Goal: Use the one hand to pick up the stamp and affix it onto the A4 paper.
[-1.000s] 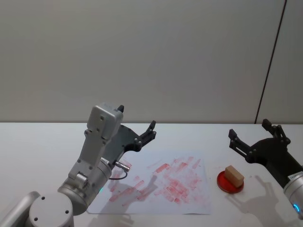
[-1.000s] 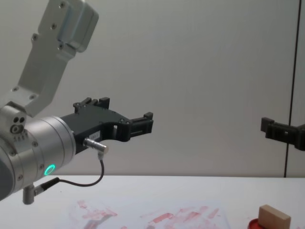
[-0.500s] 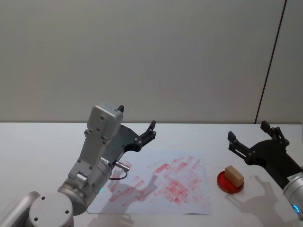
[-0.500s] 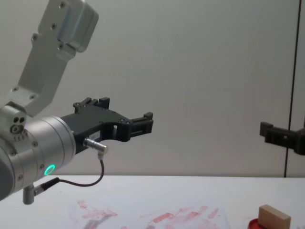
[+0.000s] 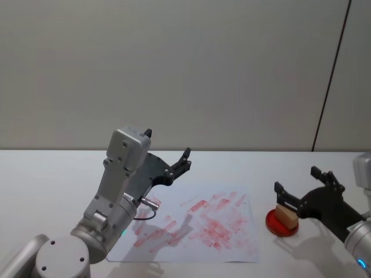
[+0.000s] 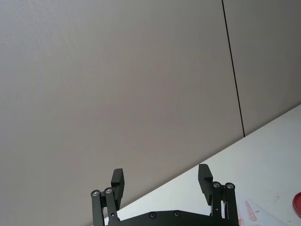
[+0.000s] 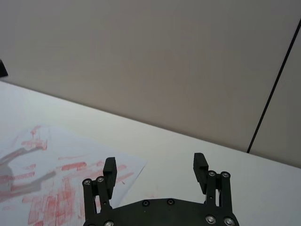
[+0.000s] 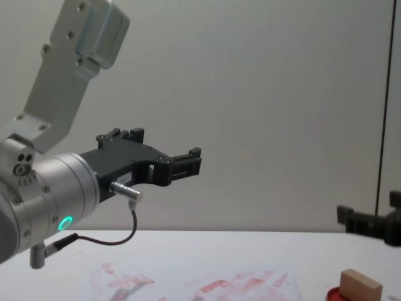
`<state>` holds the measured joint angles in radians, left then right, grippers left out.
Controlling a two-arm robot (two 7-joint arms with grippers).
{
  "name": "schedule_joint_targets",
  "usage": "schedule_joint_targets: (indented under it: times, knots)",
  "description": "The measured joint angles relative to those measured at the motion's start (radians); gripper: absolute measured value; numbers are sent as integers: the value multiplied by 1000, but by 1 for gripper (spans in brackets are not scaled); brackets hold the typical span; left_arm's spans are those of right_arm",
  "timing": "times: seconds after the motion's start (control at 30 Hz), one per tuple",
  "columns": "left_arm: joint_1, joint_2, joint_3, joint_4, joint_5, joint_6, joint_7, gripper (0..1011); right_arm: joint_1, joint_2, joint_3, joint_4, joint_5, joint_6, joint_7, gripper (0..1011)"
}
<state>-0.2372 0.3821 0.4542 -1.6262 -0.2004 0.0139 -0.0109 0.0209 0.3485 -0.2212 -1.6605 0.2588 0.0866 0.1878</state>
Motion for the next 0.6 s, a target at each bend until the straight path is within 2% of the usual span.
schedule_joint_targets:
  times: [0.3,0.6]
  knots:
    - [0,0,0,0,0,0,0,1003,22,2,-5,65,-33,24,64,1001]
    - [0,0,0,0,0,0,0,1002,38,-3,-12,112,-56,46,101,1001]
